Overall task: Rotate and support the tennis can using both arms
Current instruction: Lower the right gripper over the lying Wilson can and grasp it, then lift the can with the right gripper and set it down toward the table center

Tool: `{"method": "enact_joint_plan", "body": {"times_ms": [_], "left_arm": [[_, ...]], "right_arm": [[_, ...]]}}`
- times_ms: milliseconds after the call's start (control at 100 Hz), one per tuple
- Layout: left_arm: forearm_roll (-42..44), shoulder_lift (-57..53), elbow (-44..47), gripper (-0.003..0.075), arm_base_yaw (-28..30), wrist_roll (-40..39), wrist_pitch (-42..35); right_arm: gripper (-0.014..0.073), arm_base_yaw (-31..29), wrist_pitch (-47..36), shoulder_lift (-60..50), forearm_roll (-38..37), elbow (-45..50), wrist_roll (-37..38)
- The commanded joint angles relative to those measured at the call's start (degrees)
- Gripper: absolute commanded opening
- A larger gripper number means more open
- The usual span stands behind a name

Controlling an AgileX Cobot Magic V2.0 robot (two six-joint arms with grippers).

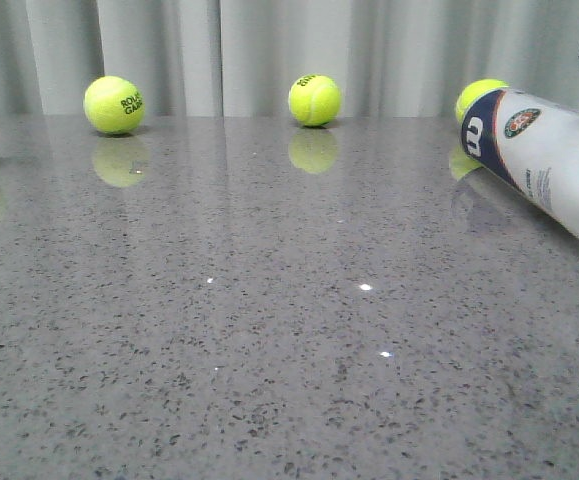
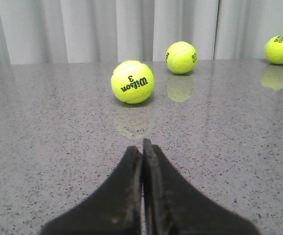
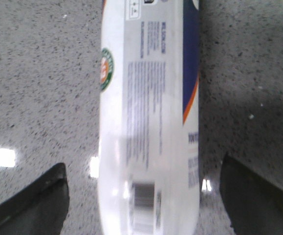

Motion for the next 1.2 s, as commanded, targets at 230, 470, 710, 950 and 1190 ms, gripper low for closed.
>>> {"method": "enact_joint_plan", "body": {"times_ms": [230,470,710,950,1190], "left_arm": [[-0.5,-2.1,2.5,-0.0019,0.1,-0.1,-4.5],[-0.5,-2.1,2.5,-0.0019,0.1,-0.1,-4.5],[-0.5,-2.1,2.5,-0.0019,0.1,-0.1,-4.5],[-0.5,-2.1,2.5,-0.0019,0.1,-0.1,-4.5],[-0.5,-2.1,2.5,-0.0019,0.1,-0.1,-4.5]], "right_arm": [[0.0624,1.9,-2.4,10.5,2.0,-6.2,-1.0],[0.0369,1.9,-2.3,12.5,2.0,-7.9,-2.8],[0.0234,5.7,1.8,12.5,1.6,-14.8,-13.0],[0.0234,15.8,1.5,14.2,0.3,-19.9,-35.6],[0.0234,24.2,-0.8,17.5,-2.0,-20.6,-59.8]]}}
